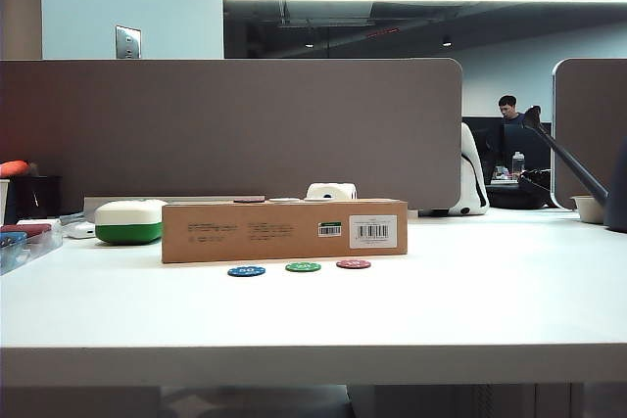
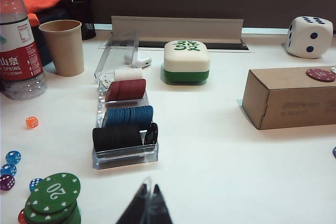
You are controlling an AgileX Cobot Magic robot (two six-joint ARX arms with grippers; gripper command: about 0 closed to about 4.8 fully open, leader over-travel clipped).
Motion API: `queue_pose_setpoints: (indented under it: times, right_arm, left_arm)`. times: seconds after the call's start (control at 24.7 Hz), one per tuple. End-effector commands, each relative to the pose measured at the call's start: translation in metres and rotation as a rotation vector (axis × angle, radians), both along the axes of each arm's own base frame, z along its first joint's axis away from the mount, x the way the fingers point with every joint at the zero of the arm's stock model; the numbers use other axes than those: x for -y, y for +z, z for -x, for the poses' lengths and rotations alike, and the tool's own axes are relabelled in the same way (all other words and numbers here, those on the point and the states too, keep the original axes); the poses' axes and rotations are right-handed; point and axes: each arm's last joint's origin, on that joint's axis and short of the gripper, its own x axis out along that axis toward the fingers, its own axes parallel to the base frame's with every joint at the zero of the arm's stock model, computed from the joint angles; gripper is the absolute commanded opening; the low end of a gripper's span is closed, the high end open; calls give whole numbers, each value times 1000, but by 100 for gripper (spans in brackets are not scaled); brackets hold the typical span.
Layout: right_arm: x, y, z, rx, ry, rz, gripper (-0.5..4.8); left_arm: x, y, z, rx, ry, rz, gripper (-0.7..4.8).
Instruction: Push the chip, whose value equals the sum of all the chip values on the rectangular box, forward next to the box.
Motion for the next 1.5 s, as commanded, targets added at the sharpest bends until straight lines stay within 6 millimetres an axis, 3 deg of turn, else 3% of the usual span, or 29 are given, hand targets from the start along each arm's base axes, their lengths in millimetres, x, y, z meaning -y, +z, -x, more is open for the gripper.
queue_pose_setpoints:
  times: [0.04, 0.32, 0.45, 0.61, 0.77, 0.93, 1.09, 1.26, 1.5]
  right_arm:
    - [0, 0, 0, 6, 2, -3, -5]
    - [0, 0, 0, 7, 3, -4, -5]
    - [0, 0, 0, 9, 7, -22, -5]
    - [0, 0, 0, 4, -2, -274, -5]
    - [0, 0, 0, 1, -4, -365, -5]
    - [0, 0, 0, -1, -6, -425, -5]
    - [0, 1, 0, -1, -6, -484, -5]
    - [-4, 2, 0, -19, 107, -525, -5]
    - [-6, 7, 1, 7, 203, -543, -5]
  left_arm:
    - [0, 3, 0, 24, -2, -4, -5]
    - [0, 5, 0, 27, -2, -4, -5]
    - [0, 14, 2, 35, -3, -4, -5]
    - [1, 20, -3, -53, -32, -1, -5]
    - [6, 31, -17, -129, -158, 14, -5]
    - [33, 48, -47, -184, -361, 4, -5]
    - [67, 54, -62, -271, -536, -21, -5]
    - [101, 63, -86, -337, -641, -46, -5]
    - [112, 89, -113, -237, -618, -34, -5]
